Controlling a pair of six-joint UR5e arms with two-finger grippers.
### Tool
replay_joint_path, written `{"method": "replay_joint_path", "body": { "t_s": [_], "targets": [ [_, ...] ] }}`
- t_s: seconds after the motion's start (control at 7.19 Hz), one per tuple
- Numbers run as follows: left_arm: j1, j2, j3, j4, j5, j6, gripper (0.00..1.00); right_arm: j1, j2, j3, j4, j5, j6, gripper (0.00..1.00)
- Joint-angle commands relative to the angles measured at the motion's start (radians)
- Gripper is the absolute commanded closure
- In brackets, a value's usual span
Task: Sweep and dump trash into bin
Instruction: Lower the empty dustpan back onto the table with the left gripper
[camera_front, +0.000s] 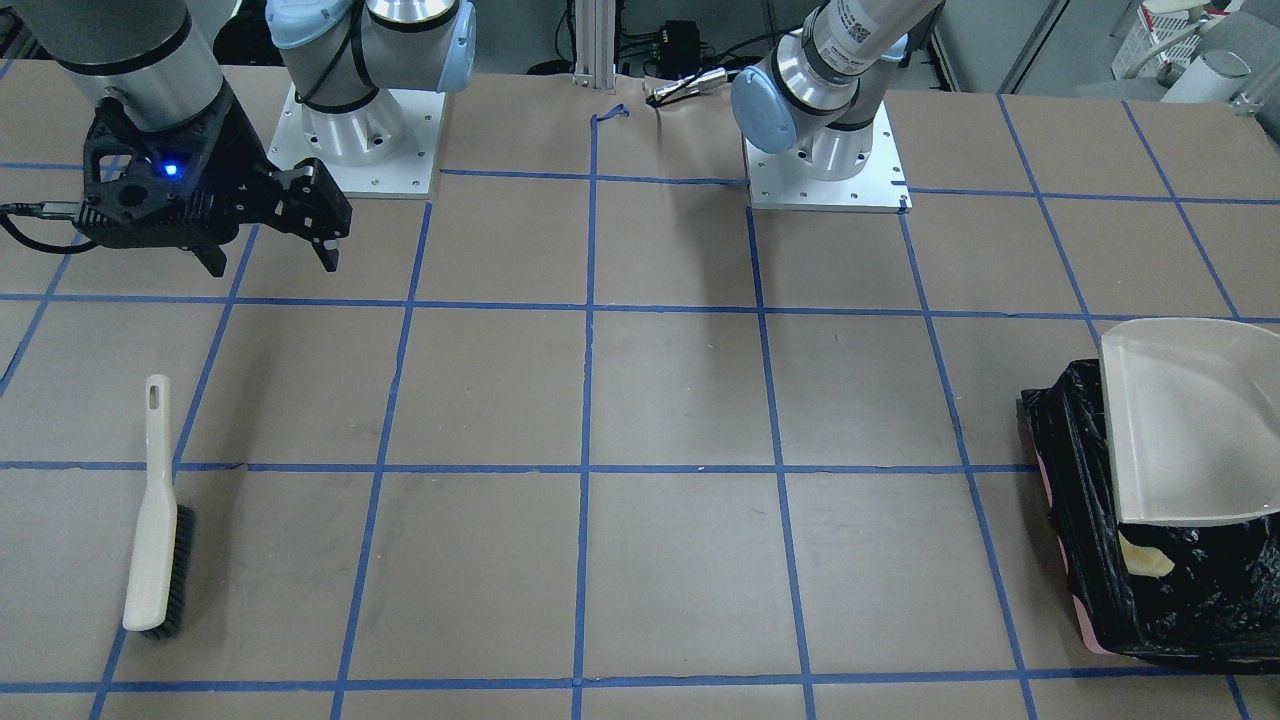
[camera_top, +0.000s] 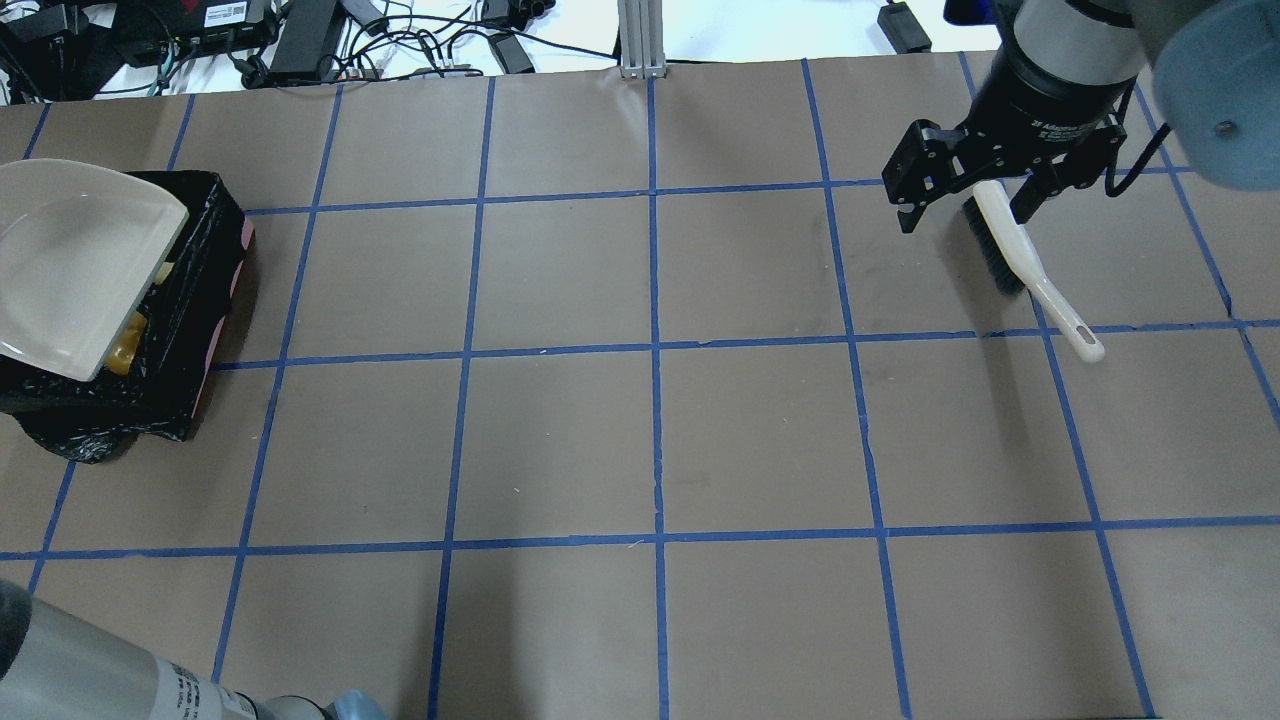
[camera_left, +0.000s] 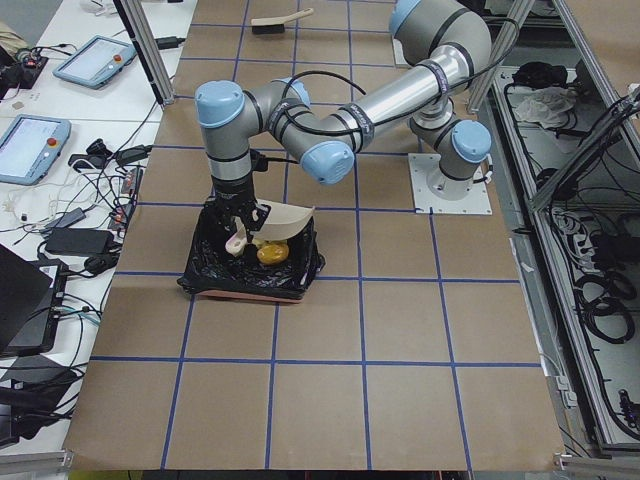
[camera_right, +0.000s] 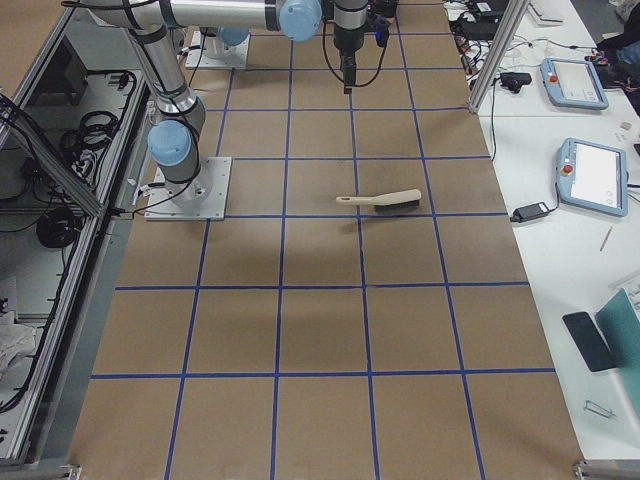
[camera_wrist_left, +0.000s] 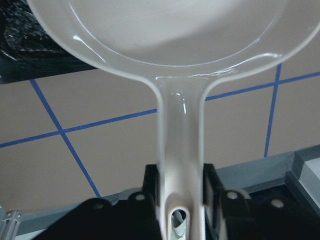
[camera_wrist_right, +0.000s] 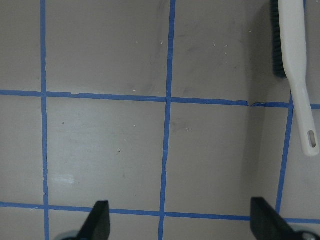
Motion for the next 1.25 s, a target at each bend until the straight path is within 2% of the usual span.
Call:
{"method": "replay_joint_path", "body": {
  "t_s": [0.0,0.14,0.7,1.11],
  "targets": [
    [-0.016,0.006,0.0,-0.085,-0.185,-0.035,0.99,0.002,0.002,0.002,0.004,-0.009,0.0,0.0],
    [-0.049,0.004,0.0,-0.102,-0.237,-0.102,0.99,0.002,0.002,0.003,0.005,-0.012,0.0,0.0],
    [-0.259,-0.017,-0.046,-0.09,-0.245,-0.372,0.99,-0.002,0.001,0.002,-0.002,-0.025,-0.001,0.0],
    [-0.355,-0.097,-0.091,0.014,-0.192,-0.452,0.98,-0.002,0.002,0.002,-0.003,-0.019,-0.001,0.0]
  ]
}}
